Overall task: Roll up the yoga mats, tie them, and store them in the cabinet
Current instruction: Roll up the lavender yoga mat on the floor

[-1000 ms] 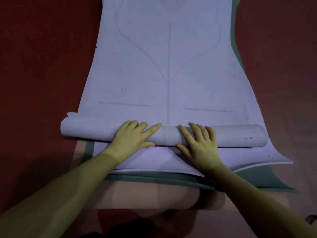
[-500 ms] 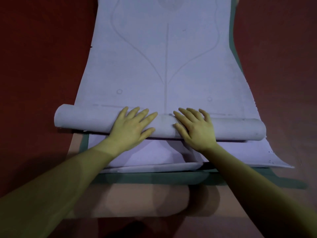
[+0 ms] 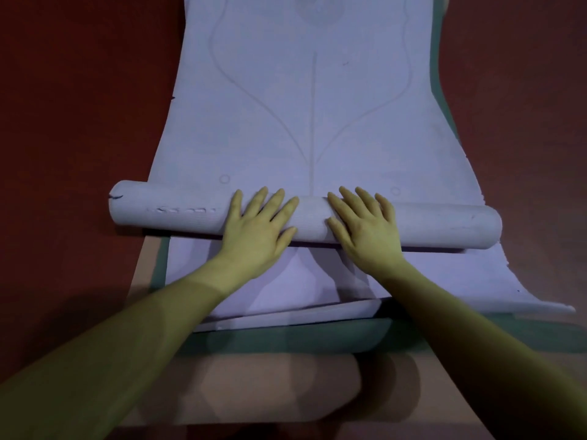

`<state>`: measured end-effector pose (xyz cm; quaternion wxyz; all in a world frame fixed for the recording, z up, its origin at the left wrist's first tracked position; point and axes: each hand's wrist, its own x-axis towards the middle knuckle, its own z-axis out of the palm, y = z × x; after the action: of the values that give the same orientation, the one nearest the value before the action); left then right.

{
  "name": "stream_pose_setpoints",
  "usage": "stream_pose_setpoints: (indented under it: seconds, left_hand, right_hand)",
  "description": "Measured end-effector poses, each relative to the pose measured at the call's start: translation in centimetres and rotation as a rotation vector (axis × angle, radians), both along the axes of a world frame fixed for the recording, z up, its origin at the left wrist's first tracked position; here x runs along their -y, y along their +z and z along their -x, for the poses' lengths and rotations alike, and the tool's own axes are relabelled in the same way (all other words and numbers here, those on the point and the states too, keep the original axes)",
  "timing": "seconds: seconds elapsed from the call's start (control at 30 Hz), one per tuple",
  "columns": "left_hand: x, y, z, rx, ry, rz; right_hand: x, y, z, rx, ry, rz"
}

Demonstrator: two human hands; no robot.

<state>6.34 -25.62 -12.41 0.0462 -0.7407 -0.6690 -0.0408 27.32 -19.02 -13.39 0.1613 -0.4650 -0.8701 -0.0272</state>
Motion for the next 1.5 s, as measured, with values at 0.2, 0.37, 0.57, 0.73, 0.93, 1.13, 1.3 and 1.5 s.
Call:
stream_pose_setpoints:
  seconds: [0.2, 0.37, 0.57, 0.73, 0.93, 1.13, 1.3, 1.5]
  left_hand:
    - [-3.8, 1.1, 0.8, 0.058, 0.038, 0.203]
    - [-4.1, 0.4, 1.2, -0.04, -0.081, -0.069]
    - [-5.8, 1.4, 1.9, 0.013, -0.072, 0.056]
    - [-8.6, 2.1, 2.7, -0.058, -0.025, 0.27]
    - [-9.8, 1.8, 3.2, -0.068, -0.033, 0.193]
    - [-8.9, 1.1, 3.0, -0.063, -0.062, 0.052]
    - [-7.3, 0.0, 2.9, -0.06, -0.128, -0.206]
    - [-4.6, -0.2, 2.3, -0.055, -0.233, -0.337]
  right_hand:
    - [1.5, -1.0, -1.2, -0.021, 0.014, -0.031]
    - [-1.5, 0.3, 0.0, 0.001, -0.019, 0.035]
    - [-5.6, 1.0, 1.1, 0.128, -0.013, 0.173]
    - [-5.7, -0.1, 1.1, 0.156, -0.038, 0.054]
    - [-8.2, 0.7, 0.8, 0.183, 0.075, -0.013]
    - [-8.3, 0.1, -0.5, 0.202, 0.144, -0.114]
    - [-6.2, -0.4, -0.8, 0.078, 0.131, -0.221]
    - [-3.1, -0.3, -2.5, 0.031, 0.15, -0.224]
